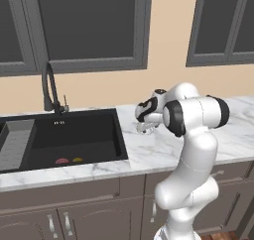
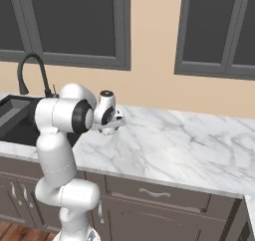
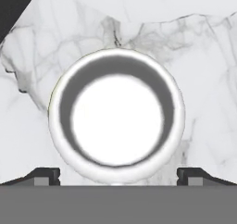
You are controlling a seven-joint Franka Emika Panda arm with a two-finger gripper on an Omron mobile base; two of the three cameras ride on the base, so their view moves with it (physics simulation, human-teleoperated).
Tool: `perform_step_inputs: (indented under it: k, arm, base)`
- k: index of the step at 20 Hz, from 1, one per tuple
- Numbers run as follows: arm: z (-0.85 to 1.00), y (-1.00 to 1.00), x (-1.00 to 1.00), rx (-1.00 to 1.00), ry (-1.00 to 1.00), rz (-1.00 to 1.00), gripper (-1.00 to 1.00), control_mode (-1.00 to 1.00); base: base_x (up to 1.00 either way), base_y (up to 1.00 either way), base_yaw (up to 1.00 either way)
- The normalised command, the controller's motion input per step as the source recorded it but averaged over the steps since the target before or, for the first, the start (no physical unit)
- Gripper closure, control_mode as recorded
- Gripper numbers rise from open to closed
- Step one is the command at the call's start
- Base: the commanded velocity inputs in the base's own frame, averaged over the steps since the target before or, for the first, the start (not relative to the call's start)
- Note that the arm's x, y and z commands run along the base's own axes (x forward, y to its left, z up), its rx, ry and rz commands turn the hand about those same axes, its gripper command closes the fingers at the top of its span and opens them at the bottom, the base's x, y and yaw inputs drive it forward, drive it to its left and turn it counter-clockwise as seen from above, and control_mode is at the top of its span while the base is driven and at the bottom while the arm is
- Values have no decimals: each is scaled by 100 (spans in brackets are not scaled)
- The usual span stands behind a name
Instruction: Clear the mugs and bowl far away from the sink.
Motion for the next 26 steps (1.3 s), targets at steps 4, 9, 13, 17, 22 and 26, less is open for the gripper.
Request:
perform_step_inputs:
  k: [4,9,13,17,22,26]
  arm:
    - [-14,7,14,0,0,0,-100,-100]
    - [-11,8,2,0,0,0,100,-100]
    - [-4,0,0,0,0,0,100,-100]
    - [0,0,0,0,-2,0,100,-100]
    - [1,0,-4,0,-4,0,100,-100]
    - [11,0,-13,0,-1,0,100,-100]
  base:
    - [0,0,0]
    - [0,0,0]
    - [0,0,0]
    - [0,0,0]
    - [0,0,0]
    - [0,0,0]
